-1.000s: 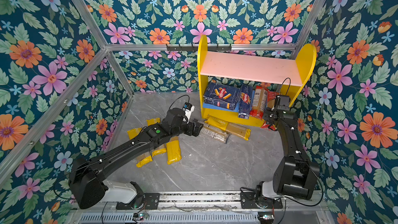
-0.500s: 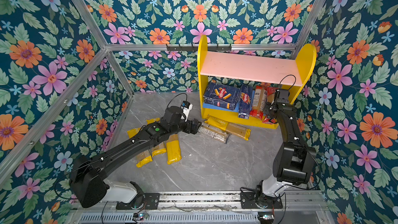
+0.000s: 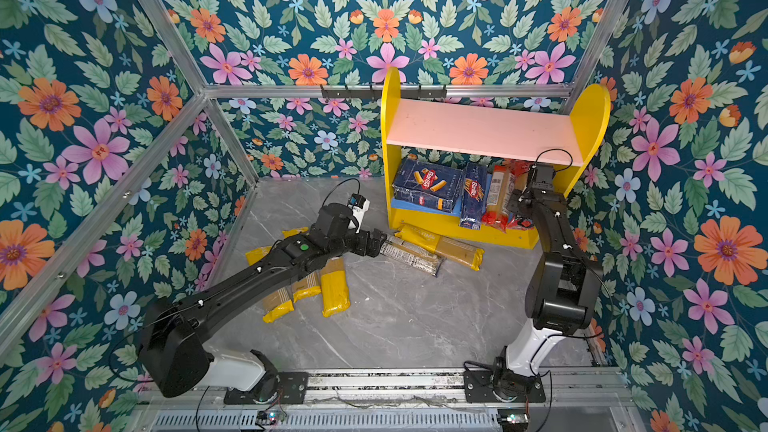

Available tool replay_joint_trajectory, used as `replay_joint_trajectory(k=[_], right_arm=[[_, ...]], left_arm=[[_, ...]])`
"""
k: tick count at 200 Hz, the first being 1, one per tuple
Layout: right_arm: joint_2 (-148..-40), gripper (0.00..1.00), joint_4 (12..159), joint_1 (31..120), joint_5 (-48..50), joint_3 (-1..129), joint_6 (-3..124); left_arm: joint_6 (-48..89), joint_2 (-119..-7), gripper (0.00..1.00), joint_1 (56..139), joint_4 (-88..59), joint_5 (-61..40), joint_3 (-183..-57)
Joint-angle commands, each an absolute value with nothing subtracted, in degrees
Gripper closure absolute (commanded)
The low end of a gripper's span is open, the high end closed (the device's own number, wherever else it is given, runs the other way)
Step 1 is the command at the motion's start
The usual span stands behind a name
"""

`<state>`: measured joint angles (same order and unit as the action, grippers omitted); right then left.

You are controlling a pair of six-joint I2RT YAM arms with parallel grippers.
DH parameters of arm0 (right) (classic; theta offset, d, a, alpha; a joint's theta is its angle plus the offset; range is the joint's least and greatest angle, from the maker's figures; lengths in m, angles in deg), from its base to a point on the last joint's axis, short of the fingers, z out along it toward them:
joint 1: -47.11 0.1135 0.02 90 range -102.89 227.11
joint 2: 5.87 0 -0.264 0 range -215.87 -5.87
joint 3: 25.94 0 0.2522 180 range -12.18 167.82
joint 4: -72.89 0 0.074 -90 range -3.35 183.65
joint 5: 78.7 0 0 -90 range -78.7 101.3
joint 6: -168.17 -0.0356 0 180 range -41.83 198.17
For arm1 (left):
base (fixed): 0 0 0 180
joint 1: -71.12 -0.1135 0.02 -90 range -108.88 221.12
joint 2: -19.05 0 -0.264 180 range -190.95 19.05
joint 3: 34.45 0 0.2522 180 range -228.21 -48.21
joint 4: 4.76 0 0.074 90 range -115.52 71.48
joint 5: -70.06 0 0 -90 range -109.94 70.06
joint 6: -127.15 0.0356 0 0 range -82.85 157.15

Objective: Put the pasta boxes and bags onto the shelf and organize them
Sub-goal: 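Lower the red bag onto the blue shelf beside the white-labelled bag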

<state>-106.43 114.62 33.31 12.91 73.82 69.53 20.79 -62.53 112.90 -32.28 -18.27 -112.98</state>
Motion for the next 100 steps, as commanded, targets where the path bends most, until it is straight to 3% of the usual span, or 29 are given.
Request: replay_joint_trajectory(k=[1, 18, 45, 87, 100], right_arm=[[-107.34, 0.85, 111.69, 32.99, 14.3, 74.13, 70.36], [-107.67, 0.82, 112.03, 32.63, 14.35, 74.09, 70.09], [-107.47, 0.67, 111.78, 31.87, 14.5, 73.34, 69.72], [-104.85, 0.27, 111.34, 31.6, 12.21, 71.31, 69.04], [-103.88, 0.2, 111.35, 31.56, 11.94, 70.62, 68.61]], left_arm=[[21.33, -62.5, 0.0, 112.78, -31.93, -18.37, -113.42], [21.22, -62.64, 0.0, 112.78, -31.95, -18.17, -113.54], [21.07, -62.69, 0.0, 112.78, -32.14, -18.19, -113.97], [20.63, -62.3, 0.0, 112.78, -32.5, -17.75, -114.38], [20.4, -62.05, 0.0, 112.77, -32.91, -17.66, -114.23]])
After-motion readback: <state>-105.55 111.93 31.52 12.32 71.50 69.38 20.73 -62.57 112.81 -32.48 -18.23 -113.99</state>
